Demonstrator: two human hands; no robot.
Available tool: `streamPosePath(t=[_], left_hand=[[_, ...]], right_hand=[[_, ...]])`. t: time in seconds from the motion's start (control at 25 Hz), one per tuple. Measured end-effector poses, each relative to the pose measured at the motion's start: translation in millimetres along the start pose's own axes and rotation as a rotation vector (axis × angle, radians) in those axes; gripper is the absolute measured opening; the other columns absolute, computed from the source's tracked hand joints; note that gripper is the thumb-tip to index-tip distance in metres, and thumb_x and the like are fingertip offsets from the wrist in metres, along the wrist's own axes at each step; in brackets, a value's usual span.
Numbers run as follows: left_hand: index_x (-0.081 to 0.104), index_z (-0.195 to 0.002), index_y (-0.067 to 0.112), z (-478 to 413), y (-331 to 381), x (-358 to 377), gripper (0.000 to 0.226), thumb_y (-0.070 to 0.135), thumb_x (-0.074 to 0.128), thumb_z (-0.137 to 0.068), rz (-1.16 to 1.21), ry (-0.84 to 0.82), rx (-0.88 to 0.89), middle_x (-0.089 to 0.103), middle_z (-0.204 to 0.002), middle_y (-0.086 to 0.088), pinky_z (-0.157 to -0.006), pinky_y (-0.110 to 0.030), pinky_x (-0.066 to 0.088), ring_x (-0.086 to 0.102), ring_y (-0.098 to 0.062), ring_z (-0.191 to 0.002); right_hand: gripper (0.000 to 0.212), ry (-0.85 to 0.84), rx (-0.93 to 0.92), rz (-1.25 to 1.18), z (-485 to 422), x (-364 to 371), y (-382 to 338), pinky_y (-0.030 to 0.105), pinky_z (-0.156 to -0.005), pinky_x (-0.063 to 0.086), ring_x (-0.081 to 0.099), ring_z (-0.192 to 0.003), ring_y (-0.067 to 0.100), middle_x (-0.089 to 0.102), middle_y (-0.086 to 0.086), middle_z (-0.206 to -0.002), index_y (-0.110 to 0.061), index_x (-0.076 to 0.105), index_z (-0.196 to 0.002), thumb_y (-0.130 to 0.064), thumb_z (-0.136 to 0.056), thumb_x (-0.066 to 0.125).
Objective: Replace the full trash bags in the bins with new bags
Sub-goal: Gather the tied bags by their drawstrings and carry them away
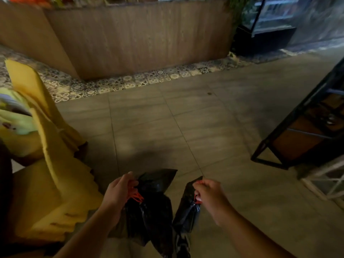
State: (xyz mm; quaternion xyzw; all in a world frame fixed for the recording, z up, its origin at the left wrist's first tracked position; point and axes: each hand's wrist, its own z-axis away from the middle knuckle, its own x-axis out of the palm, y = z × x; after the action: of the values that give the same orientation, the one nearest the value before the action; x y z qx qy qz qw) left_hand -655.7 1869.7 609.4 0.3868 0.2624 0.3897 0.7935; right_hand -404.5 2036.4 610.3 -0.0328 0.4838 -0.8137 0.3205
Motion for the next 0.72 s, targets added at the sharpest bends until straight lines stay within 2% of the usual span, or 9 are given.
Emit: streamPosePath(t=[0.12, 0.24, 0.44, 0.56, 0.72], left_hand=[[0.075, -0.096, 0.009, -40.6, 34.1, 18.6, 0.031, 0.038, 0.065, -0.101, 0.043, 0.047, 0.024, 0.077, -0.071, -0.002, -0.059, -0.032, 0.046, 0.068, -0.018, -0.062], [0.074, -0.101, 0.002, -78.0, 66.7, 38.4, 0.029, 0.03, 0.067, -0.101, 0.141, 0.055, 0.051, 0.075, -0.073, -0.008, -0.074, -0.045, 0.053, 0.067, -0.031, -0.074], [0.075, -0.095, 0.005, -146.9, 117.5, 59.9, 0.025, 0.026, 0.064, -0.102, 0.186, 0.035, 0.071, 0.074, -0.076, -0.008, -0.059, -0.032, 0.045, 0.063, -0.022, -0.064], [0.074, -0.093, 0.007, -204.8, 152.6, 72.2, 0.022, 0.024, 0.063, -0.102, 0.206, 0.013, 0.035, 0.076, -0.076, -0.006, -0.047, -0.022, 0.048, 0.067, -0.016, -0.059], [0.079, -0.086, 0.011, -284.6, 202.8, 82.8, 0.023, 0.025, 0.068, -0.098, 0.232, -0.055, 0.006, 0.079, -0.084, -0.012, -0.047, -0.023, 0.051, 0.069, -0.016, -0.058]], right_hand=[[0.023, -0.037, -0.019, 0.034, -45.6, -3.8, -40.6, 0.046, -0.079, 0.062, 0.072, -0.074, 0.017, 0.072, 0.001, -0.071, -0.012, 0.075, -0.081, -0.03, -0.092, 0.066], [0.025, -0.04, -0.055, 0.055, -86.9, -1.2, -84.4, 0.04, -0.073, 0.057, 0.069, -0.069, 0.017, 0.068, 0.002, -0.069, -0.004, 0.072, -0.082, -0.023, -0.096, 0.066], [0.026, -0.035, -0.073, 0.097, -161.5, 15.3, -151.5, 0.034, -0.07, 0.054, 0.069, -0.069, 0.016, 0.069, 0.004, -0.073, -0.001, 0.072, -0.085, -0.023, -0.098, 0.065], [0.024, -0.005, -0.068, 0.1, -215.2, 33.0, -194.2, 0.043, -0.075, 0.06, 0.073, -0.078, 0.022, 0.073, 0.006, -0.078, -0.005, 0.074, -0.084, -0.023, -0.098, 0.066], [0.02, 0.047, -0.053, 0.118, -282.1, 56.1, -246.6, 0.051, -0.087, 0.061, 0.075, -0.087, 0.029, 0.076, 0.011, -0.086, -0.01, 0.076, -0.087, -0.022, -0.099, 0.067]])
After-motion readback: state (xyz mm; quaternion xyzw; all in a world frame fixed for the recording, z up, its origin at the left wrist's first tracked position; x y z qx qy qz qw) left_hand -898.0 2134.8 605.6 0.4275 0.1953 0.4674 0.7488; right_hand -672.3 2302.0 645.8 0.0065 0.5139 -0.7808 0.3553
